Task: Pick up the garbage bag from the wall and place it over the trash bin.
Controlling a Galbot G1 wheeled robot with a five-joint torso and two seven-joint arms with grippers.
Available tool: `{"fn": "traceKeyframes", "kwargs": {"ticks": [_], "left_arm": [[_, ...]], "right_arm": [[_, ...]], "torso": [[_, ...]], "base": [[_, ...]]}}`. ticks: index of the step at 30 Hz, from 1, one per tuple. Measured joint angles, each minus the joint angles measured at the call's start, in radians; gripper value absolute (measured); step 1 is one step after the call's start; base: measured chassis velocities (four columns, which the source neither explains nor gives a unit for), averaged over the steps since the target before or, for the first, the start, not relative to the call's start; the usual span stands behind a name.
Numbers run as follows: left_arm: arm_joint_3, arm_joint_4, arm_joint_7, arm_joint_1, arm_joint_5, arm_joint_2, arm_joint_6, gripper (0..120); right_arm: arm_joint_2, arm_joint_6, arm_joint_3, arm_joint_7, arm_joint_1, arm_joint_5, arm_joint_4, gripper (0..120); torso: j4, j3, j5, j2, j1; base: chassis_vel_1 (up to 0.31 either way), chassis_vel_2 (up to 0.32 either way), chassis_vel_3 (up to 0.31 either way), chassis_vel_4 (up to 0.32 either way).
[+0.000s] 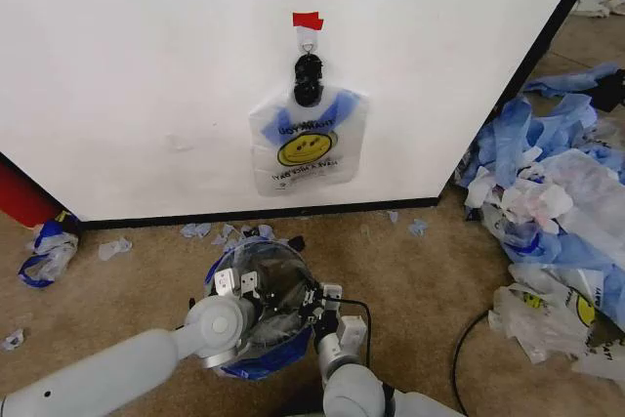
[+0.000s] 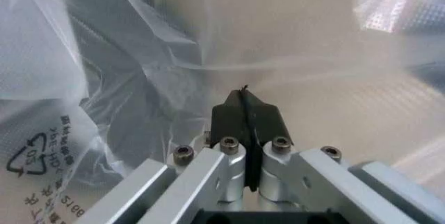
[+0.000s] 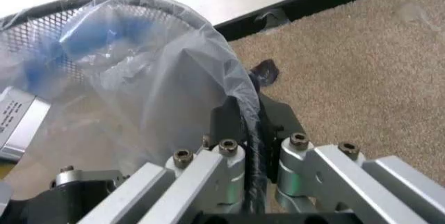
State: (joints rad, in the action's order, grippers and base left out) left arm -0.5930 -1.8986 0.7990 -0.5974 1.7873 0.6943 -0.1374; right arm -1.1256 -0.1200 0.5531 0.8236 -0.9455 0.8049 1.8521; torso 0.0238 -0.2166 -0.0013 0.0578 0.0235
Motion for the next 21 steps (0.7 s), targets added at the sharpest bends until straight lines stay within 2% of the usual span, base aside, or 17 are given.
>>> {"fn": "traceKeyframes", "kwargs": {"ticks": [4,8,11,21], "left_arm": [[-0.001,-0.007,0.002,0.003,0.0,-0.007,0.0,0],[0.0,-0.039,0.005,0.015,0.0,-0.042,0.0,0],[0.017,-0.074,0.01,0.023,0.005,-0.081,0.001,0],[0.071,-0.137,0.013,-0.012,0.009,-0.131,0.001,0]], "right_arm": [[0.0,0.0,0.002,-0.001,0.003,0.001,-0.002,0],[0.002,0.001,0.003,-0.003,0.005,0.001,-0.005,0],[0.003,0.006,0.008,0.0,0.008,0.0,-0.006,0],[0.007,0.025,0.025,0.02,0.034,0.008,0.013,0]], "torso": [[0.0,0.0,-0.0001,0.0,0.0],[0.0,0.0,0.0,0.0,0.0],[-0.0001,0.0,0.0001,0.0,0.0],[-0.0004,0.0,-0.0001,0.0,0.0]], "base": [[0.0,0.0,0.0,0.0],[0.0,0.0,0.0,0.0],[0.0,0.0,0.0,0.0],[0.0,0.0,0.0,0.0]]}}
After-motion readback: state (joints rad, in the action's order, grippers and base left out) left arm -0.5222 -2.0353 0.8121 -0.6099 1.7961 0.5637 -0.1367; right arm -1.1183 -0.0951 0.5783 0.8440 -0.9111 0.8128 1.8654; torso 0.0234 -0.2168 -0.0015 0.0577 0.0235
